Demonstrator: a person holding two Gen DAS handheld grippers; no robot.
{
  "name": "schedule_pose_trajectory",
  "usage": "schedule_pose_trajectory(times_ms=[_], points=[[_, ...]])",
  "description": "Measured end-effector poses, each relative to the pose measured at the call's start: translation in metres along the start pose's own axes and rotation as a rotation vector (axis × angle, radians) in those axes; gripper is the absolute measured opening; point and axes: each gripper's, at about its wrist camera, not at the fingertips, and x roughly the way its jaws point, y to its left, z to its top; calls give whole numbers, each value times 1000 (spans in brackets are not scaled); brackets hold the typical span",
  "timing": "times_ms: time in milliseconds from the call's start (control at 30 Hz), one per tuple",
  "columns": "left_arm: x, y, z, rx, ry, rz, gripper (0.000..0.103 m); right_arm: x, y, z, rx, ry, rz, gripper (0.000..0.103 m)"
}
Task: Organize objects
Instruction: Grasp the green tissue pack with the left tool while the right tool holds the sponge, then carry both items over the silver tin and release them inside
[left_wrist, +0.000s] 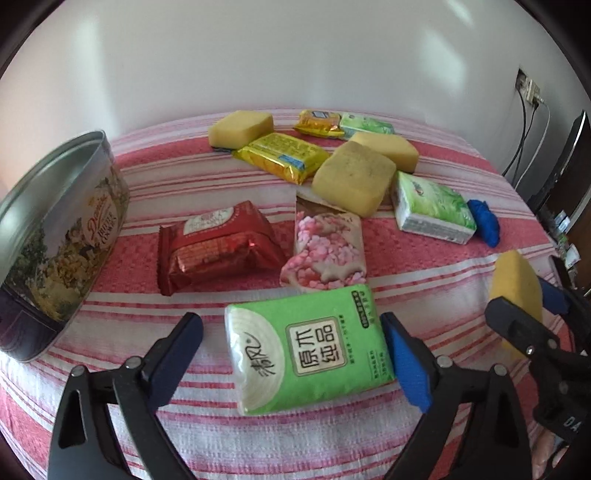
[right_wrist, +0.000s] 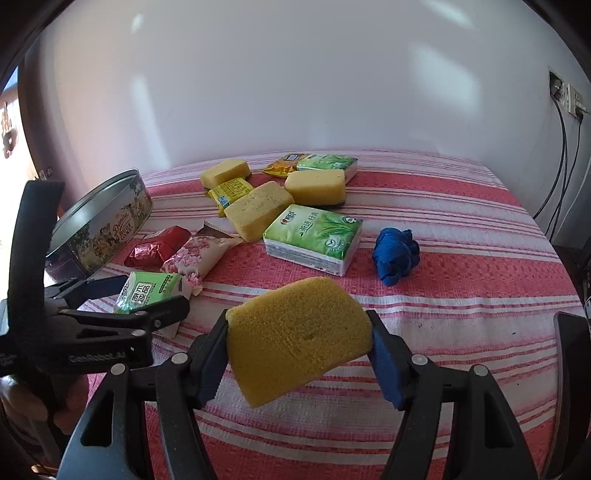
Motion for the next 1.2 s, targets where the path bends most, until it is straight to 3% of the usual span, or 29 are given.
schedule_pose_trajectory(times_ms=[67, 100, 267, 467, 700, 1200], points=[[-3, -2, 0, 8, -16, -5, 73, -3, -1, -3, 0, -4, 1, 70], [-5, -2, 0, 14, -22, -3, 70, -2, 0, -2, -3, -7, -5, 70], [-14, 11, -8, 25, -38, -60, 69, -1, 1, -3, -8, -5, -12, 70], [-54, 42, -21, 28, -135, -82, 69, -6, 5, -1, 9, -20, -15, 70], [-90, 89, -3, -9, -278, -2, 69, -22, 50, 26, -10, -142, 47, 70], [-89, 205, 30, -113, -354, 184, 70, 20, 180, 78, -7, -233, 215, 70]])
